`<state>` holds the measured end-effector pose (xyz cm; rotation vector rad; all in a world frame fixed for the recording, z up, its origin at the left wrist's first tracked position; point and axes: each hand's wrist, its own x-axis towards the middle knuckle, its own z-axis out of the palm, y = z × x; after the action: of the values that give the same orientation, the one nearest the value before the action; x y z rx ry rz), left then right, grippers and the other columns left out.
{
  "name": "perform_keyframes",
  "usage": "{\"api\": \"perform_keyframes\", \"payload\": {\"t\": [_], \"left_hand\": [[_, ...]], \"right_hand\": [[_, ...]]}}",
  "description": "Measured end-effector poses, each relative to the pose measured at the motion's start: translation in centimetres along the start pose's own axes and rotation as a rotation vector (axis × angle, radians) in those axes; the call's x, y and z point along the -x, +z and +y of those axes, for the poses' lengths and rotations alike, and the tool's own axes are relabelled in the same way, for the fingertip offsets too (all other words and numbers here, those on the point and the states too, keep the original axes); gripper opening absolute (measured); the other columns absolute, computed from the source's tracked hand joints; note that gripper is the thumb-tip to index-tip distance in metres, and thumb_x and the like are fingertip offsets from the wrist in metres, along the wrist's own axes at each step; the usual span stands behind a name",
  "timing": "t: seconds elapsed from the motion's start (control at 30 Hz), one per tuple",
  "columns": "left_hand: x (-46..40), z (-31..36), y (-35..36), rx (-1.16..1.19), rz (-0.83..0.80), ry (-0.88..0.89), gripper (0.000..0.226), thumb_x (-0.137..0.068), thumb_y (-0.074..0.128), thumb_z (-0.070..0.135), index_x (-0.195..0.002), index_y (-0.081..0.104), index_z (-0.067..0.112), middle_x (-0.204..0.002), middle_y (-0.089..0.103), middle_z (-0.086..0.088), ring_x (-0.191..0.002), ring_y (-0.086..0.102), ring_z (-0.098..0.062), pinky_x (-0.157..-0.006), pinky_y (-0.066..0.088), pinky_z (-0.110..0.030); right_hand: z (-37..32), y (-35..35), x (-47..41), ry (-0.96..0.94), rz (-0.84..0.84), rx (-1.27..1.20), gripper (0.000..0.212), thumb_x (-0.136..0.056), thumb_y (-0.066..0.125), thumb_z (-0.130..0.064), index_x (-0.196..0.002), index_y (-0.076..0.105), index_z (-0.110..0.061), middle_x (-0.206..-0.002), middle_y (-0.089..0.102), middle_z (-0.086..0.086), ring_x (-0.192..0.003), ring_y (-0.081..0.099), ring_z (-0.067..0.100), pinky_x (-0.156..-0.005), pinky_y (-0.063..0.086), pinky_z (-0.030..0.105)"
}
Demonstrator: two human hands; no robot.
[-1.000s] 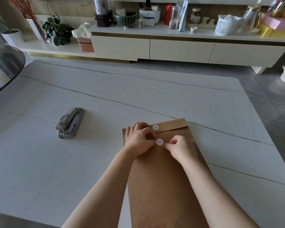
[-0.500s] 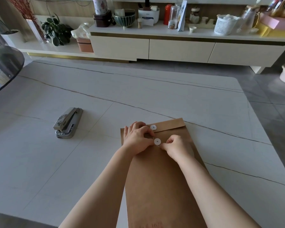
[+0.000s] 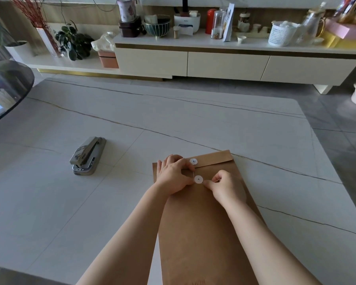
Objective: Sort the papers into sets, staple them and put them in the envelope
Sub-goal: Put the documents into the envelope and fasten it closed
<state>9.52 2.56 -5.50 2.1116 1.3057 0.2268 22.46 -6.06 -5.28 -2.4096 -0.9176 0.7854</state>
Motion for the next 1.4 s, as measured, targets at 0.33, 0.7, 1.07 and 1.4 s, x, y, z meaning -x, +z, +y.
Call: {"api": "perform_keyframes", "payload": {"t": [0.33, 0.7, 1.07, 1.4], "left_hand": [[0.2, -0.3, 0.1, 0.001, 0.021, 0.026, 0.025, -0.077, 0.070, 0.035, -0.099, 0.059, 0.041, -0.137, 0.036, 0.010, -0.132, 0.025, -0.016, -0.116, 0.009, -0.042], [0.2, -0.2, 0.5, 0.002, 0.056, 0.007, 0.021, -0.079, 0.068, 0.039, -0.099, 0.063, 0.037, -0.136, 0.037, 0.009, -0.136, 0.022, -0.015, -0.118, -0.005, -0.040], [0.4, -0.3, 0.4, 0.022, 0.059, 0.027, 0.013, -0.080, 0.068, 0.043, -0.088, 0.059, 0.043, -0.134, 0.038, 0.011, -0.136, 0.024, -0.013, -0.118, -0.002, -0.042], [0.3, 0.1, 0.1, -0.031, 0.021, 0.043, 0.042, -0.089, 0.056, 0.035, -0.127, 0.051, 0.053, -0.141, 0.037, 0.009, -0.138, 0.022, -0.015, -0.117, -0.001, -0.044]], "right_hand": [[0.3, -0.1, 0.3, -0.039, 0.007, 0.002, 0.023, -0.082, 0.068, -0.041, -0.081, 0.057, -0.021, -0.088, 0.060, -0.005, -0.082, 0.059, 0.019, -0.059, 0.037, 0.026], [0.2, -0.3, 0.3, -0.038, -0.058, -0.001, 0.019, -0.082, 0.065, -0.035, -0.077, 0.054, -0.022, -0.078, 0.055, -0.008, -0.067, 0.052, 0.013, -0.051, 0.032, 0.026], [0.6, -1.2, -0.1, -0.017, 0.016, -0.069, 0.014, -0.081, 0.065, -0.031, -0.077, 0.056, -0.021, -0.072, 0.057, -0.007, -0.065, 0.052, 0.013, -0.052, 0.034, 0.024], [1.2, -0.6, 0.2, -0.112, 0.011, -0.190, 0.011, -0.084, 0.067, -0.038, -0.082, 0.070, -0.028, -0.068, 0.058, -0.010, -0.064, 0.053, 0.009, -0.053, 0.035, 0.024]]}}
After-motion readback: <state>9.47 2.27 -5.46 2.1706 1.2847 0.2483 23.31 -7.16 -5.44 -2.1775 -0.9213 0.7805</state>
